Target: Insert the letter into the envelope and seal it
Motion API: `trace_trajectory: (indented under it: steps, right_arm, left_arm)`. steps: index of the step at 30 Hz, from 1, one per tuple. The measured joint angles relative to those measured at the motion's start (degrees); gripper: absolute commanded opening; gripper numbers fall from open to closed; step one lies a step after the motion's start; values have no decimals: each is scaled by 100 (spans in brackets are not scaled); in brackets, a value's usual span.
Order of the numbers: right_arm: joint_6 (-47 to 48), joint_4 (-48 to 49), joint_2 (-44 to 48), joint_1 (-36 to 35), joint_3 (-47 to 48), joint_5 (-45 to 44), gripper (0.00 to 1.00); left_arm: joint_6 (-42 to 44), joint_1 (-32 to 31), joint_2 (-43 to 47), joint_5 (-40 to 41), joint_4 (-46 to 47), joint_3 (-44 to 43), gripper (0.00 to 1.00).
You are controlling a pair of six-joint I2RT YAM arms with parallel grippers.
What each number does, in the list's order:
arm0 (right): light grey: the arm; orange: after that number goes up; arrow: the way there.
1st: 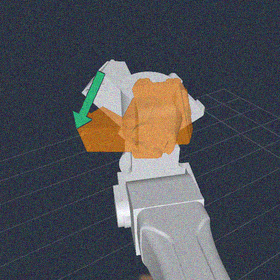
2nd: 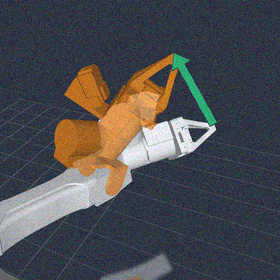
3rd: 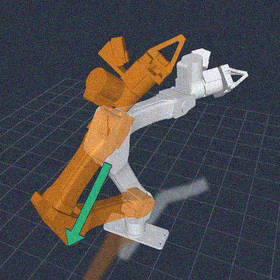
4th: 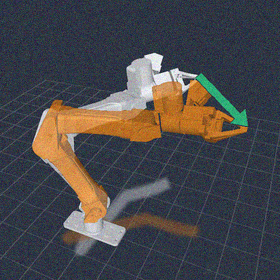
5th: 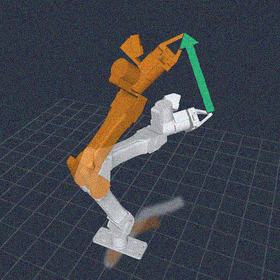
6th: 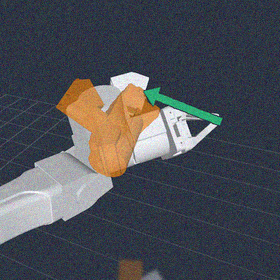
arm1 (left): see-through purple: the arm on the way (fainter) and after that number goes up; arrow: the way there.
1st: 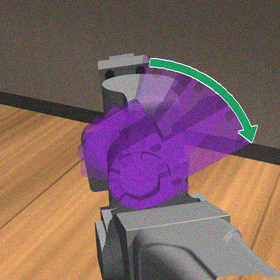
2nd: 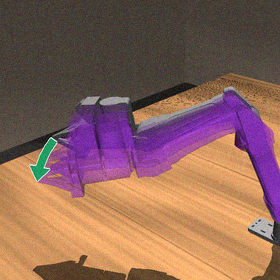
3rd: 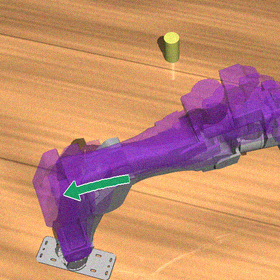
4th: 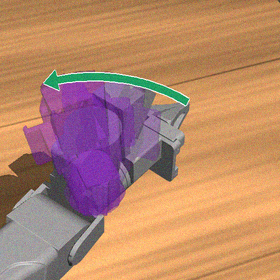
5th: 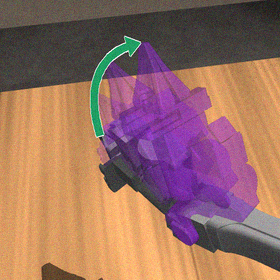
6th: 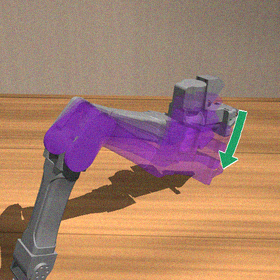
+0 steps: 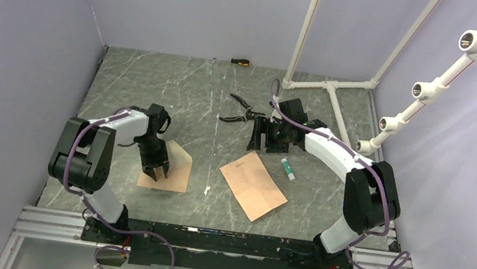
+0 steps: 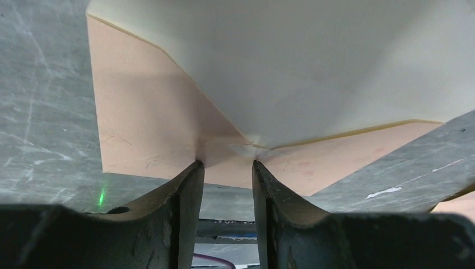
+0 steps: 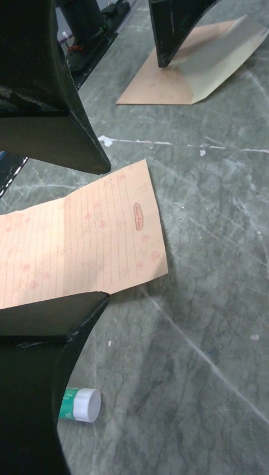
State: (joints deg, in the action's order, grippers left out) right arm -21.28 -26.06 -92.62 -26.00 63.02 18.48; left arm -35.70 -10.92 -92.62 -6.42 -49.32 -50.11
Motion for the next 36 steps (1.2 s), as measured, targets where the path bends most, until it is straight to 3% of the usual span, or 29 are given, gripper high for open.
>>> trace_trajectory:
  steps: [8, 15, 19, 24, 27, 32, 36]
  right_arm:
    - [94, 39, -44, -2, -107, -208, 82]
    - [398, 79, -651, -2, -103, -168, 81]
    - [586, 85, -988, 61, 11, 59, 80]
    - [809, 352, -1220, 356, 61, 973, 73]
    - [933, 422, -1370, 501, 96, 1508, 67]
    - [1134, 540, -1644, 520, 101, 2367, 48]
    - [1241, 579, -1873, 476, 94, 2710, 3]
  left_arm:
    - [688, -59, -938, 210, -468, -960, 38]
    - [1545, -59, -1438, 234, -372, -1781, 34]
    - [1880, -59, -1386, 219, 116, -1902, 46]
    - [2002, -59, -1032, 109, 874, -1902, 63]
    - [1958, -59, -682, 11, 1093, -1902, 68]
    - [1779, -59, -212, -136, 1290, -1902, 73]
    - [1646, -59, -57, -317, 1335, -1906, 84]
